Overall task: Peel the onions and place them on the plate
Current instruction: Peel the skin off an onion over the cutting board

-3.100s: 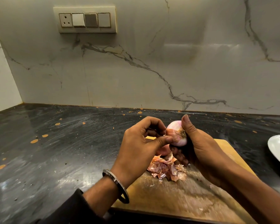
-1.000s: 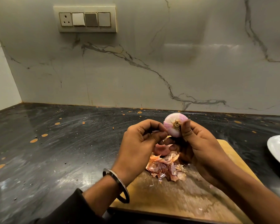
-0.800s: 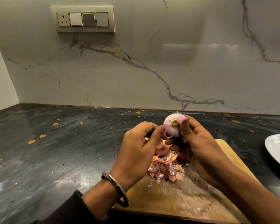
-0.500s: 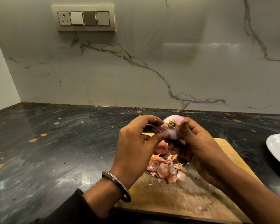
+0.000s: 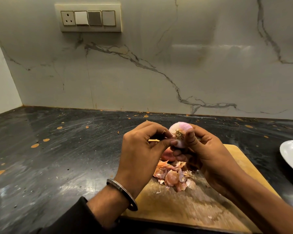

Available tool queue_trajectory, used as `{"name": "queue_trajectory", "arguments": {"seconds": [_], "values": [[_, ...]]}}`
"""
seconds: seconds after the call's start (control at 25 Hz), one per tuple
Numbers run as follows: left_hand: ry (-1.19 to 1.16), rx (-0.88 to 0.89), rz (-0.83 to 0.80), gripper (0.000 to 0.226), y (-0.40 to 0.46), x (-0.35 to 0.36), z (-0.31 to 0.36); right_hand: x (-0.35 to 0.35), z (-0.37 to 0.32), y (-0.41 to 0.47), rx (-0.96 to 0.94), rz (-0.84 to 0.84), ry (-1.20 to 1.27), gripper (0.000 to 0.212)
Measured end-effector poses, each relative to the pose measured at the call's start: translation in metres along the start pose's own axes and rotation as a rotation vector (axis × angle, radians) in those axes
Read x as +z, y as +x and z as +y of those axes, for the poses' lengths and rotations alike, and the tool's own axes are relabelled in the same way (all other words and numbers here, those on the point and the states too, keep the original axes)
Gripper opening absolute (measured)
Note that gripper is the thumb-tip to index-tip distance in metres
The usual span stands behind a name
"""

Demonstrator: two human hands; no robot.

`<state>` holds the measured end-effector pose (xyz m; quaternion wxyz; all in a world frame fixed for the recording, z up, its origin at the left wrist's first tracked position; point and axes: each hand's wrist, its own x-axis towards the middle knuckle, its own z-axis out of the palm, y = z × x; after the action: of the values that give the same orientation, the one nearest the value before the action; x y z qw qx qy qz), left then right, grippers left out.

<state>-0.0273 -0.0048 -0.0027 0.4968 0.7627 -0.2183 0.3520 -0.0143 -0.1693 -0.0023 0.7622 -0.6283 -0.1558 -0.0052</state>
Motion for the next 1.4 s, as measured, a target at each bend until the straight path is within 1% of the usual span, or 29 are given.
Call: {"name": "queue_trajectory", "arguments": {"seconds": [0.08,0.28,0.44,0.56,0.64,0.72,0.92,1.0,1.08,1.24,1.4], "values": [[0.005,-0.014,-0.024,0.011,0.000,0.000,0.000,0.001,0.001,0.000,0.002,0.001,-0.003,0.060],[0.130,0.017,-0.116,0.008,-0.001,0.003,0.000,0.001,0.004,0.002,0.006,0.018,0.025,0.058],[0.141,0.003,-0.094,0.004,-0.004,0.006,-0.002,0.003,0.006,0.004,0.055,0.021,0.082,0.059],[-0.017,-0.127,-0.049,0.005,-0.002,0.007,-0.004,0.004,0.004,0.004,0.082,0.004,0.115,0.064],[-0.171,-0.245,-0.039,0.003,0.001,0.006,-0.005,0.003,0.004,0.004,0.081,0.001,0.127,0.062],[-0.281,-0.316,-0.040,0.006,0.002,0.005,-0.006,0.002,0.004,0.003,0.086,-0.003,0.122,0.057],[-0.359,-0.402,-0.011,0.014,0.003,0.002,-0.009,0.003,-0.001,0.001,0.062,-0.003,0.129,0.056],[-0.349,-0.437,0.008,0.013,0.004,0.001,-0.012,0.003,-0.003,0.000,0.061,-0.001,0.161,0.049],[-0.268,-0.426,0.001,0.012,0.003,0.002,-0.015,0.003,-0.005,-0.001,0.068,0.002,0.182,0.046],[-0.158,-0.418,-0.032,0.013,0.002,0.003,-0.017,0.002,-0.011,-0.003,0.069,0.028,0.223,0.050],[-0.130,-0.348,-0.069,0.012,0.001,0.004,-0.014,0.000,-0.013,-0.002,0.096,0.076,0.166,0.053]]}}
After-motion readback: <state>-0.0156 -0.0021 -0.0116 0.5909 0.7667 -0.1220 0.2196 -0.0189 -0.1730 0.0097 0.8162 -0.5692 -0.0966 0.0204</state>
